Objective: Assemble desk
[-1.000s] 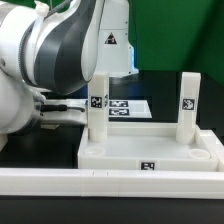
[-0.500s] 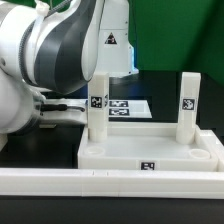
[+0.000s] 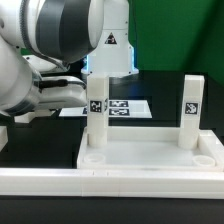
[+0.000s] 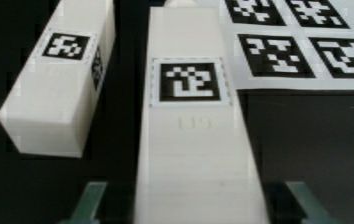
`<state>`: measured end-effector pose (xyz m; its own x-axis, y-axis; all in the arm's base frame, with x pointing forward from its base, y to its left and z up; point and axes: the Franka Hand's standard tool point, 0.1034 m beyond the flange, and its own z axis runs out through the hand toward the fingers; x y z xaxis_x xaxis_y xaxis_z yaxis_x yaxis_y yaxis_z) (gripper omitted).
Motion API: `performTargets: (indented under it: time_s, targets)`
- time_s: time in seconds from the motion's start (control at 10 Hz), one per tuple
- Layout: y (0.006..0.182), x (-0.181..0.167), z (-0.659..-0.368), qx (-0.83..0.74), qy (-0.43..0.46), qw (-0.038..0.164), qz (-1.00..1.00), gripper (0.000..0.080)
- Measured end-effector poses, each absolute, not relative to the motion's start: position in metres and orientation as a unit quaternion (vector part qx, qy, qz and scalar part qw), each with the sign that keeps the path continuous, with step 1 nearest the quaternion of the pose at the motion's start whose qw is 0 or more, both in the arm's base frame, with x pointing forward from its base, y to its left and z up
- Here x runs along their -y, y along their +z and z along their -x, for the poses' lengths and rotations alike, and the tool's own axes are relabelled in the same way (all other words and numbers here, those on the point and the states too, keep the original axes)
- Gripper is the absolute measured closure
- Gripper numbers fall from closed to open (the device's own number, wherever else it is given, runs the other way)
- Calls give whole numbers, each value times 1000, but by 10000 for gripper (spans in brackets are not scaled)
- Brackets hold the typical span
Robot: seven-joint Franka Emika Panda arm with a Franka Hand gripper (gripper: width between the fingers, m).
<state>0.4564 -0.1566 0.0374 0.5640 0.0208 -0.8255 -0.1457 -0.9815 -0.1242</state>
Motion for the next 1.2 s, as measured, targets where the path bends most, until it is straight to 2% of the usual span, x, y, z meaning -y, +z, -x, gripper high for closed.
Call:
performTargets:
  time_s: [0.3, 0.6, 0.9, 1.0, 1.2]
  targets:
    - [38, 163, -468, -35, 432, 82, 898, 509]
    - [56, 172, -475, -36, 337, 71, 938, 509]
    - [94, 173, -494, -36, 265, 65, 961, 509]
    - [99, 173, -503, -33, 240, 61, 968, 509]
    - [96, 179, -508, -37, 157, 47, 986, 509]
